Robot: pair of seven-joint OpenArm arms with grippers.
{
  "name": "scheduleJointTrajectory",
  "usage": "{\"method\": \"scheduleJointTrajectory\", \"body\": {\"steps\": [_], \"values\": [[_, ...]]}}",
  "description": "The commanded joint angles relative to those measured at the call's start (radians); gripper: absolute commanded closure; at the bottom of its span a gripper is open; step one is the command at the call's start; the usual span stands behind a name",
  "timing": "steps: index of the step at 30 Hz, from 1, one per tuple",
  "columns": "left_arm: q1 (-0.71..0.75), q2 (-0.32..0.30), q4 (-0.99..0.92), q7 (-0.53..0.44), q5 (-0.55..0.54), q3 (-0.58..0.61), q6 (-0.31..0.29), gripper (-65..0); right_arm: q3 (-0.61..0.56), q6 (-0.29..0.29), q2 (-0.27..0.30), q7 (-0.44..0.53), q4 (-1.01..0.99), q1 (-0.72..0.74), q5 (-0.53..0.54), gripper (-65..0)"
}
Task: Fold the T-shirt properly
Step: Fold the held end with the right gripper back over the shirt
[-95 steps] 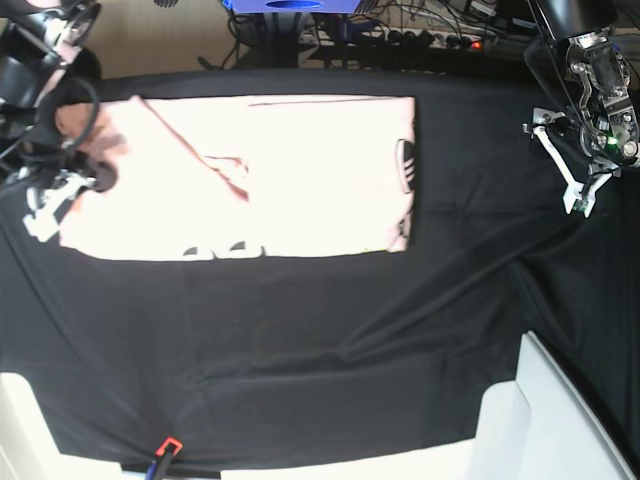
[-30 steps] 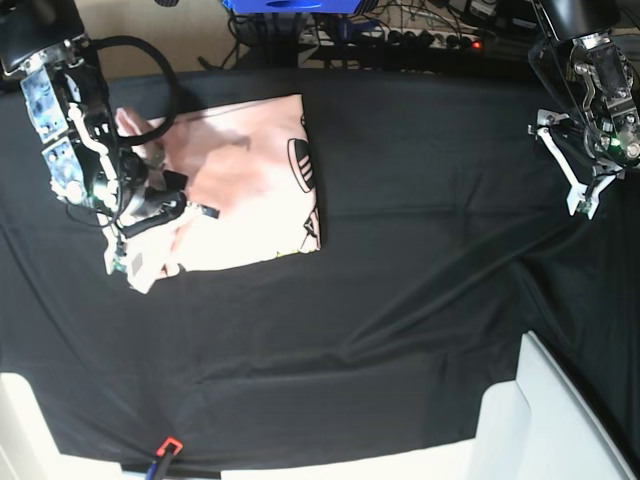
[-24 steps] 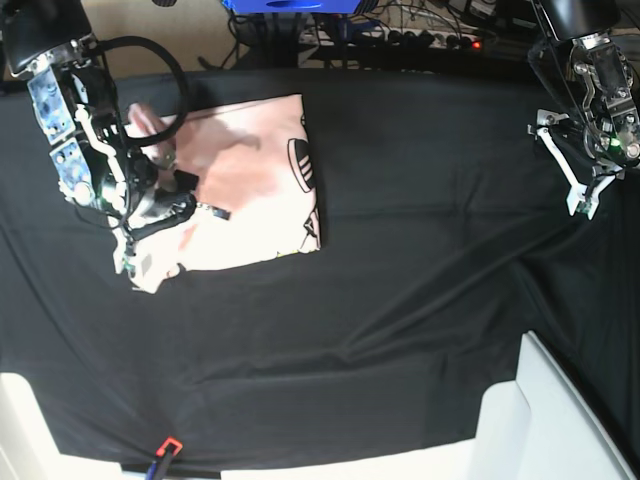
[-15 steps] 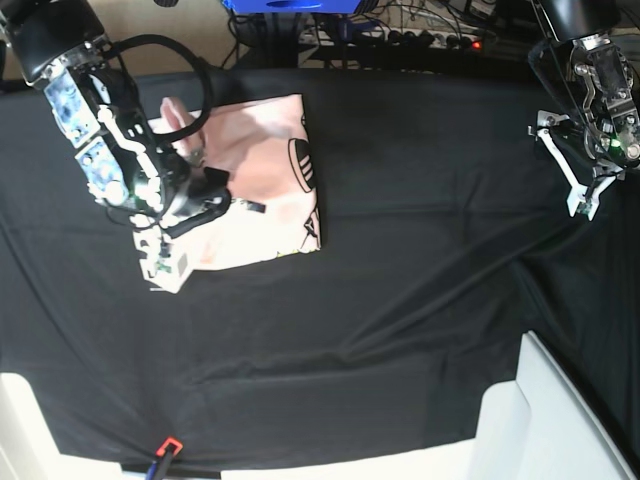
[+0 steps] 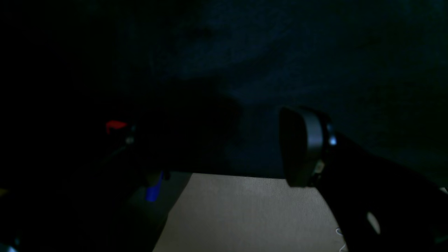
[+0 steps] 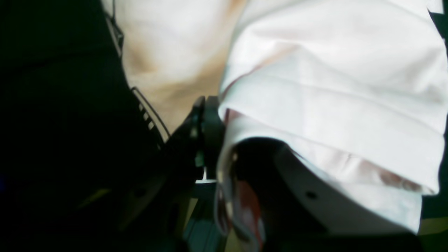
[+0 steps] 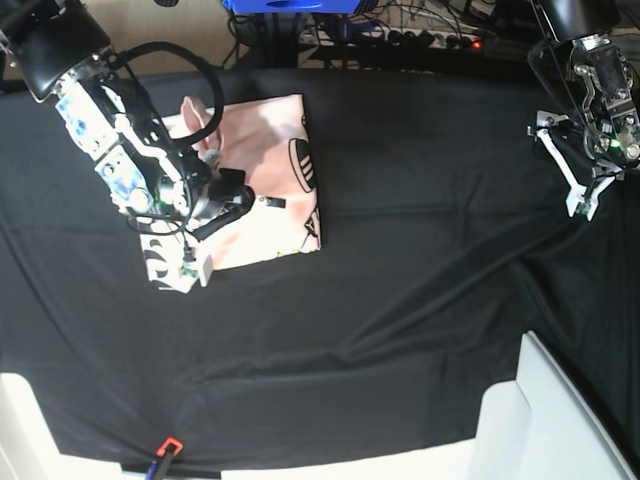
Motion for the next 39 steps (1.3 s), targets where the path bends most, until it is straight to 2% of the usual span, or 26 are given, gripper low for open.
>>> {"method": "scheduleJointTrajectory", "body": {"steps": [1, 2, 4, 7, 8, 9, 16, 23, 28, 31, 39], "values": [[-0.009, -0.019, 0.013, -0.006, 0.004, -0.004, -0.003, -45.9, 0.003, 0.0, -0.008, 0.006, 0.016, 0.017, 0.009, -3.3], [-0.009, -0.019, 0.013, -0.006, 0.004, -0.004, -0.003, -45.9, 0.001, 0.0, -0.02, 0.004, 0.016, 0.017, 0.009, -5.9], [-0.01, -0.019, 0.013, -0.006, 0.004, -0.002, -0.003, -45.9, 0.001, 0.0, -0.039, -0.036, 0.016, 0.016, 0.009, -16.2], [-0.01, -0.019, 0.013, -0.006, 0.004, -0.002, -0.003, -45.9, -0.006, 0.0, -0.063, -0.076, 0.05, 0.016, 0.004, -38.7], [-0.01, -0.019, 0.013, -0.006, 0.004, -0.002, -0.003, -45.9, -0.022, 0.0, -0.063, -0.077, 0.075, 0.017, 0.004, -43.8], [-0.01, -0.019, 0.013, -0.006, 0.004, -0.002, -0.003, -45.9, -0.032, 0.0, -0.063, -0.083, 0.093, 0.021, 0.004, -45.7], [-0.01, -0.019, 0.011, -0.006, 0.004, -0.005, -0.003, -45.9, -0.031, 0.0, -0.06, -0.089, 0.127, 0.037, 0.004, -44.3], [-0.01, -0.019, 0.011, -0.007, 0.004, -0.008, -0.003, -45.9, 0.288, 0.0, -0.025, -0.106, 0.233, -0.041, 0.022, -44.3], [-0.002, -0.019, 0.01, -0.046, 0.004, -0.004, -0.003, -45.9, 0.407, 0.0, -0.016, -0.04, 0.182, -0.102, 0.168, -44.3], [-0.002, -0.019, 0.01, -0.046, 0.004, -0.005, -0.003, -45.9, 0.446, 0.0, -0.017, -0.005, 0.162, -0.137, 0.182, -44.3], [-0.01, -0.02, -0.047, -0.049, 0.004, -0.008, -0.003, -45.9, 0.457, 0.0, -0.013, 0.029, 0.091, -0.184, 0.177, -44.0]]}}
